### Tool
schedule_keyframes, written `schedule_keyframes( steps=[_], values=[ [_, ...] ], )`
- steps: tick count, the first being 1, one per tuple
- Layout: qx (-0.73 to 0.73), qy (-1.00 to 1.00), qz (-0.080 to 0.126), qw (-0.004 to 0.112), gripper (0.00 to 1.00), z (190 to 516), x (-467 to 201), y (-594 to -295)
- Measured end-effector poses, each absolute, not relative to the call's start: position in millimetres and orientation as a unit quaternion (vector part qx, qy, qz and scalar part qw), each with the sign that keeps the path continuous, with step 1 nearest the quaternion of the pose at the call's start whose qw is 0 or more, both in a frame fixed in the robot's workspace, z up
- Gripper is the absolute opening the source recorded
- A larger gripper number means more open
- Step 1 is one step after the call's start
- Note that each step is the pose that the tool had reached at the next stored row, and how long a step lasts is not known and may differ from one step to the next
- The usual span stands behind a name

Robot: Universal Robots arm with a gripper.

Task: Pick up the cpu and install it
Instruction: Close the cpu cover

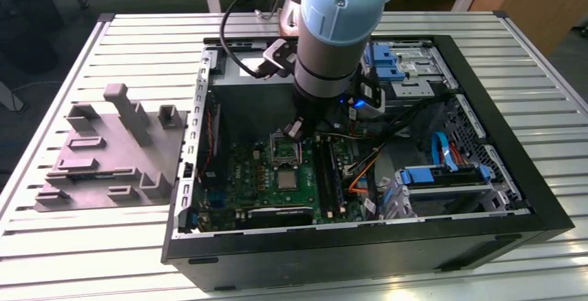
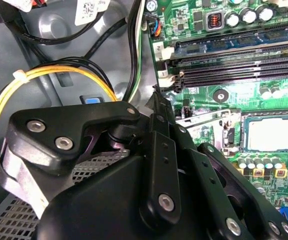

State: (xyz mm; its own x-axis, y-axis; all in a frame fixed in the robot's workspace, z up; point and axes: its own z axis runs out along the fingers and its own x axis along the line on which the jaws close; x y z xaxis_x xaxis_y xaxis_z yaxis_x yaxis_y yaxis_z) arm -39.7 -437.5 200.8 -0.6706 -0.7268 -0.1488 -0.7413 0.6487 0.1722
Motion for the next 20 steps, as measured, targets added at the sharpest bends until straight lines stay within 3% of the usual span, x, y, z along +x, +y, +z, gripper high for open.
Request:
schedule_keyframes(
  steps=[20],
  values=[
    [-0.405, 0.911, 0.077, 0.017, 0.11, 207.5, -39.8, -430.4]
  ],
)
